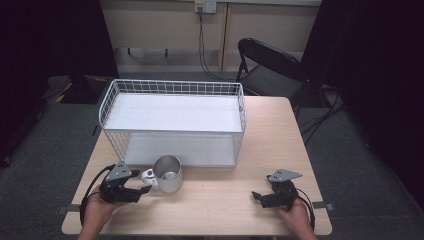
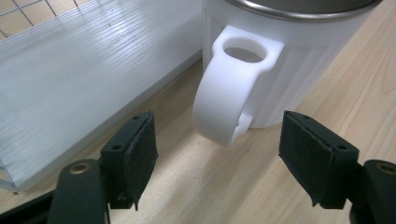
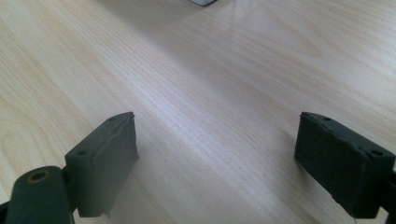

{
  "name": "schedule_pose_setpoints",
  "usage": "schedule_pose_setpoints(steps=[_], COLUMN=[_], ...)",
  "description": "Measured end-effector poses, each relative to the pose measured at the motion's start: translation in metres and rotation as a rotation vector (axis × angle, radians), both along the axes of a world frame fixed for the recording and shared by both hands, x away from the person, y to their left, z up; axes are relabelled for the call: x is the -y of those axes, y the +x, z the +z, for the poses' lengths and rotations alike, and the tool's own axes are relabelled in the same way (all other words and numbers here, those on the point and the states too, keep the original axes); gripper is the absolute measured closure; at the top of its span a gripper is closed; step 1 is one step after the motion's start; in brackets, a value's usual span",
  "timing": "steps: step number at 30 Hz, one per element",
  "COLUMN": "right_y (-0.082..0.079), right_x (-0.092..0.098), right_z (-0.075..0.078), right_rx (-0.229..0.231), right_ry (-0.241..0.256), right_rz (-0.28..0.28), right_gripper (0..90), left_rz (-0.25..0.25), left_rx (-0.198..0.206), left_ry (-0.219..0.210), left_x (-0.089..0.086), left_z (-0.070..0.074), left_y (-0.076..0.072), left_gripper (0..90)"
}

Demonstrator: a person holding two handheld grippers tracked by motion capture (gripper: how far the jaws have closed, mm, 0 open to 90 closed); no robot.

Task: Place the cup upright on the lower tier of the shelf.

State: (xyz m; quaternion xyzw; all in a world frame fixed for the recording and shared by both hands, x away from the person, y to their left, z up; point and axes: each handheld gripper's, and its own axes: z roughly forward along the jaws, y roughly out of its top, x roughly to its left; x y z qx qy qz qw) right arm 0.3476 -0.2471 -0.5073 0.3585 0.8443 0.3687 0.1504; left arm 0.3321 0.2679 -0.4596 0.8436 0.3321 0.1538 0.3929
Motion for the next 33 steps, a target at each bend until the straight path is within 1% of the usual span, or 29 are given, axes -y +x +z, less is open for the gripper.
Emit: schedule_pose_setpoints(steps=[3, 4, 7, 12, 14, 18, 23, 24, 30, 32, 33], right_y=[0.000, 0.000, 0.000, 0.000, 0.000, 0.000, 0.000, 0.000, 0.000, 0.000, 0.000], right_x=[0.000, 0.000, 0.000, 0.000, 0.000, 0.000, 0.000, 0.000, 0.000, 0.000, 0.000], right_z=[0.000, 0.000, 0.000, 0.000, 0.000, 0.000, 0.000, 0.000, 0.000, 0.000, 0.000], right_rx=[0.000, 0.000, 0.000, 0.000, 0.000, 0.000, 0.000, 0.000, 0.000, 0.000, 0.000], right_ry=[0.000, 0.000, 0.000, 0.000, 0.000, 0.000, 0.000, 0.000, 0.000, 0.000, 0.000], right_rz=[0.000, 0.000, 0.000, 0.000, 0.000, 0.000, 0.000, 0.000, 0.000, 0.000, 0.000], right_gripper=[12.1, 12.1, 12.1, 12.1, 12.1, 12.1, 12.1, 12.1, 12.1, 12.1, 12.1], left_rz=[-0.008, -0.009, -0.019, -0.034, -0.041, -0.055, -0.074, -0.076, -0.086, -0.092, -0.099], left_rx=[0.002, 0.000, 0.001, 0.003, 0.003, 0.010, 0.012, 0.013, 0.010, 0.005, 0.006], left_ry=[-0.004, -0.013, -0.015, -0.003, -0.011, -0.003, 0.000, 0.007, 0.008, 0.015, 0.026], left_x=[0.000, 0.000, 0.003, 0.006, 0.007, 0.010, 0.015, 0.016, 0.013, 0.014, 0.015], left_z=[0.002, 0.003, 0.004, 0.003, 0.004, 0.005, 0.005, 0.006, 0.007, 0.007, 0.008], left_y=[0.000, 0.000, 0.001, 0.003, 0.004, 0.005, 0.003, 0.003, 0.001, 0.000, 0.000], left_gripper=[28.2, 28.3, 28.9, 30.0, 31.1, 32.3, 38.3, 38.6, 47.9, 48.7, 49.1])
